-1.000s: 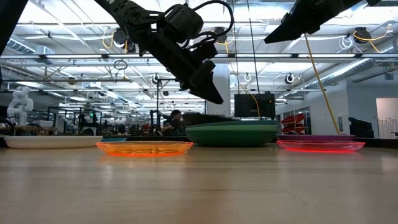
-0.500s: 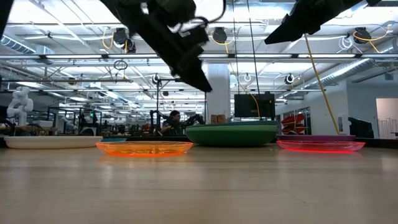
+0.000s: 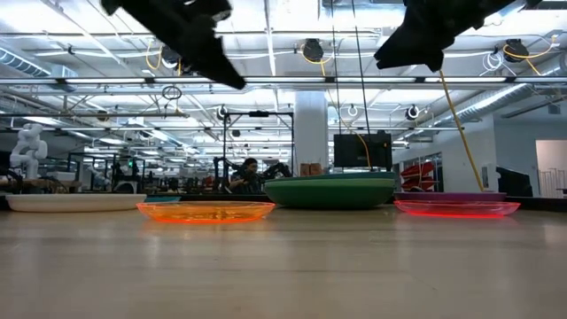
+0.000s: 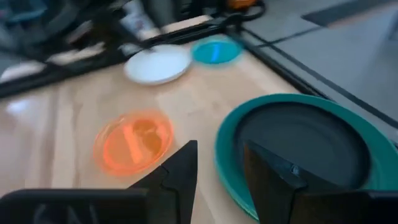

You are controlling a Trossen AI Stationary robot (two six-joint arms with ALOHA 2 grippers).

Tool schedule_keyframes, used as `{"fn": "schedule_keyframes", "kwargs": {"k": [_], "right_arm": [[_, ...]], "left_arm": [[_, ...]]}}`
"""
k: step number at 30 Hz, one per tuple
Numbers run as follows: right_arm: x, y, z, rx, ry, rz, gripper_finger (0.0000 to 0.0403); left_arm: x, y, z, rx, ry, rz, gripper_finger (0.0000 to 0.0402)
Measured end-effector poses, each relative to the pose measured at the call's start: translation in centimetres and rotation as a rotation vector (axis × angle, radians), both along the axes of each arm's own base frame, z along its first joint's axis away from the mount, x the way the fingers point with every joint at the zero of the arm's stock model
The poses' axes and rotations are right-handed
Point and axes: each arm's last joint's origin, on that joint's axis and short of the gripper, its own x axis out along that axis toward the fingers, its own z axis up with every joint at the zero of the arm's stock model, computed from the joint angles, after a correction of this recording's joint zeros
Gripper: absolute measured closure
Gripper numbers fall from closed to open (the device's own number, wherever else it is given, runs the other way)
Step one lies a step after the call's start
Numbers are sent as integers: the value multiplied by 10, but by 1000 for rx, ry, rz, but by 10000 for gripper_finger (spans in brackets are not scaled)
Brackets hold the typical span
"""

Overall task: Stack plastic plates
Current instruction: Stack the purple plate on top of the black plate

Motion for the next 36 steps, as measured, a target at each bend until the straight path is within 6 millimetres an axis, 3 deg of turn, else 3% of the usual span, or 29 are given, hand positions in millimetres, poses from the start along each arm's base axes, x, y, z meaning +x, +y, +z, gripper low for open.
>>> {"fn": "schedule_keyframes", "kwargs": {"k": [6, 15, 26, 36], "right_arm": [[4, -4, 4, 41, -87, -117, 282], [20, -18, 11, 98, -93, -207, 282], [17, -51, 31, 184, 353, -386, 282], [-7, -77, 9, 372, 771, -471, 282]], "left_arm": [[-35, -3, -6, 2, -43, 35, 264], [-60, -2, -4, 23, -21, 66, 264], [-69, -2, -11, 30, 92, 87, 263], [-69, -3, -11, 23, 87, 92, 263]]}}
